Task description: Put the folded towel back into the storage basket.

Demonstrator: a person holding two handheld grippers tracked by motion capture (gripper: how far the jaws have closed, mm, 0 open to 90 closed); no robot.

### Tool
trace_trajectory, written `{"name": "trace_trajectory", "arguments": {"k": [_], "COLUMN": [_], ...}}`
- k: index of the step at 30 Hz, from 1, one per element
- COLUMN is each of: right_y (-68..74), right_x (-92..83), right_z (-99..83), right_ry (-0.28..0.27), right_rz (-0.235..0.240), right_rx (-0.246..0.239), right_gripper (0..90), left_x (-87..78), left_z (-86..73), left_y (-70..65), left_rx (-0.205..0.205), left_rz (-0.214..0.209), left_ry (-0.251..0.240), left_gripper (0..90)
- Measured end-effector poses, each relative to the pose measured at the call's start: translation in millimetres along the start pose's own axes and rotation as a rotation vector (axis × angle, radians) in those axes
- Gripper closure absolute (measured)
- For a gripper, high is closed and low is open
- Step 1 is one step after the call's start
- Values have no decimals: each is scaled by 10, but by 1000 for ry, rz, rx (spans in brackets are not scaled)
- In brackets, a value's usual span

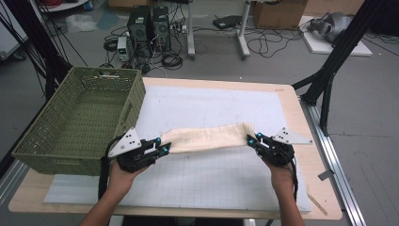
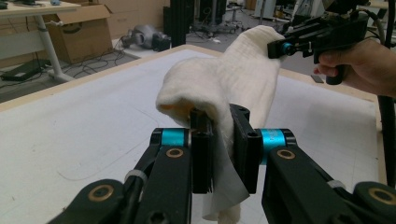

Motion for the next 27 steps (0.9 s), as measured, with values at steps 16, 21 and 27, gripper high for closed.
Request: {"name": "trace_trajectory", "arguments": {"k": [16,21,27], "right_y": [96,117,170], "right_x": [223,361,523], "right_z": [395,532,690], "right_ry": [-53,-55,-61], "right_rz": [42,52,65], "right_rx": [-29,-36,-44], "right_gripper": [788,788,789], "left_x": [-313,-409,-528], "left_z": [115,136,163], "left_y": [46,48,51], "left_rx": [-4,-3,7], "left_rz": [58,77,104], "left_ry": [-53,-65,-76], "left_gripper": [796,797,798]}}
Point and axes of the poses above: each handheld gripper's, and its own axes: x roughly forward along the jaws, z roughly out of its top, y roughly to its left, the point moved 3 cm from there along x, roughly forward along the jaws, and after that the axes turned 5 degrees about -z, right-handed, at the moved point
